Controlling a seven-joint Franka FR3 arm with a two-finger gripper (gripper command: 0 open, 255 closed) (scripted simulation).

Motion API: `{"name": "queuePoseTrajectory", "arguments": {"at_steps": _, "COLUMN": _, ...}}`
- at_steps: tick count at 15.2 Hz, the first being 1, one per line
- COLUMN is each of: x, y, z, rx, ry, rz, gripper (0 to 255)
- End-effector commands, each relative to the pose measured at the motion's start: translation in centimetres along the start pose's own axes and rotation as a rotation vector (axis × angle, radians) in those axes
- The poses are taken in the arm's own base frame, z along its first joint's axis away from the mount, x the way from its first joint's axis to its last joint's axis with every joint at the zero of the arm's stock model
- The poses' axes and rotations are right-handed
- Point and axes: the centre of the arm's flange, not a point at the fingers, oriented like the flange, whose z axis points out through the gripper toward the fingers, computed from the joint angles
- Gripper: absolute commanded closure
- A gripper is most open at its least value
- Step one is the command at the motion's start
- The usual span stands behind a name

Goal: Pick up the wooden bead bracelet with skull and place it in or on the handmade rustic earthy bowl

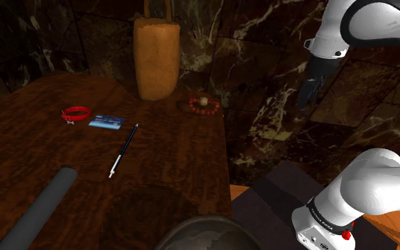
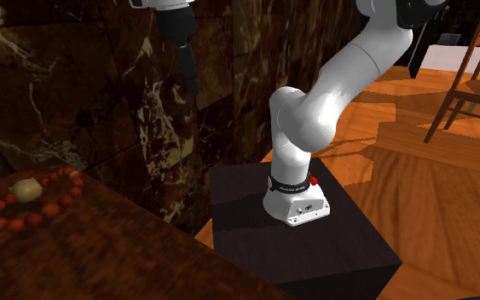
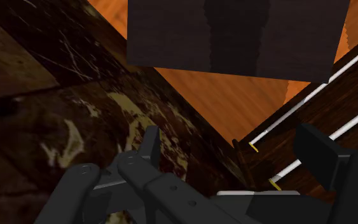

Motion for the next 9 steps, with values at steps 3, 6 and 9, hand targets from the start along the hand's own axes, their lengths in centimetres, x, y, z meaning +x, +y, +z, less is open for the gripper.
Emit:
{"name": "queuePoseTrajectory", "arguments": {"at_steps": 3, "x": 2.0, "y": -1.5, "z": -0.1, "rx": 0.016, "ry": -0.001, "rz": -0.004, "gripper": 0}}
{"name": "queuePoseTrajectory", "arguments": {"at_steps": 6, "x": 4.9, "y": -3.9, "z": -0.3, "rx": 0.041, "ry": -0.003, "rz": -0.009, "gripper": 0}}
{"name": "queuePoseTrajectory", "arguments": {"at_steps": 9, "x": 7.8, "y": -6.2, "z": -0.5, "rx": 0.065, "ry": -0.004, "rz": -0.015, "gripper": 0}}
